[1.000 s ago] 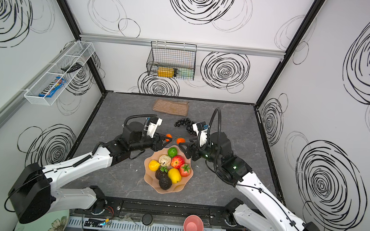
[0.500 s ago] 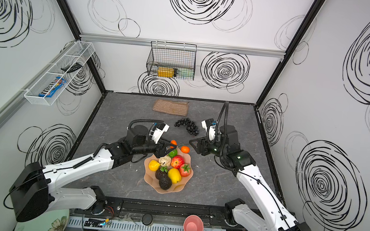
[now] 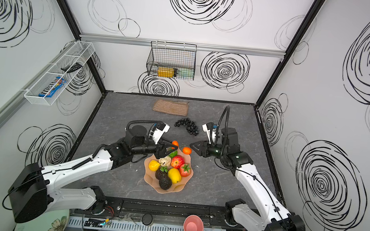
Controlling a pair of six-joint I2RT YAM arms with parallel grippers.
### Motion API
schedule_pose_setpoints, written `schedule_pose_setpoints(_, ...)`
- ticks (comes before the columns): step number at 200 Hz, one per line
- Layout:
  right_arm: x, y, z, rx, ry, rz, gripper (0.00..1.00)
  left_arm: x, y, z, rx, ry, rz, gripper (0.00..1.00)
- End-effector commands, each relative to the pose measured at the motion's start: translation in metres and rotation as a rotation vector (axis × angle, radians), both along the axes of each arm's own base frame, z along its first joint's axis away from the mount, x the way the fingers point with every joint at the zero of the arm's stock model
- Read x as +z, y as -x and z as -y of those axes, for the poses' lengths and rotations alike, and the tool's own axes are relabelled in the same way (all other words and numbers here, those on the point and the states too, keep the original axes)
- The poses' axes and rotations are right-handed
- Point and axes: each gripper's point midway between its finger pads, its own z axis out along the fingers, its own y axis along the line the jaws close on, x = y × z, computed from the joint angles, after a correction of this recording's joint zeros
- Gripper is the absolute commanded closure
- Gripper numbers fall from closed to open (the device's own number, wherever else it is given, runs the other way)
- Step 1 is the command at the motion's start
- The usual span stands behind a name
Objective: Place and organize the fake fruits in the fruit bowl
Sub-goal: 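Grasp the tangerine stem with the right gripper while the left holds them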
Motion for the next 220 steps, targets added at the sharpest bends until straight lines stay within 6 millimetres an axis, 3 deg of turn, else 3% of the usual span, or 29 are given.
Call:
schedule_pose_setpoints(1,0.013,0.005,-0.006,0.043,-0.066,0.03,0.6,0.021,0.006,0.004,-0.034,0.075,0.062,0.65)
schedule_pose_setpoints(188,0.029,0.012,-0.006,0.064,-0.095,0.064,0.9,0.005,-0.002,0.002,0.002,0.041,0.035,0.64)
schedule_pose_setpoints(220,0.029,0.012,-0.008,0.06,-0.096,0.064,0.94,0.003,-0.002,0.0,0.009,0.04,0.033,0.55)
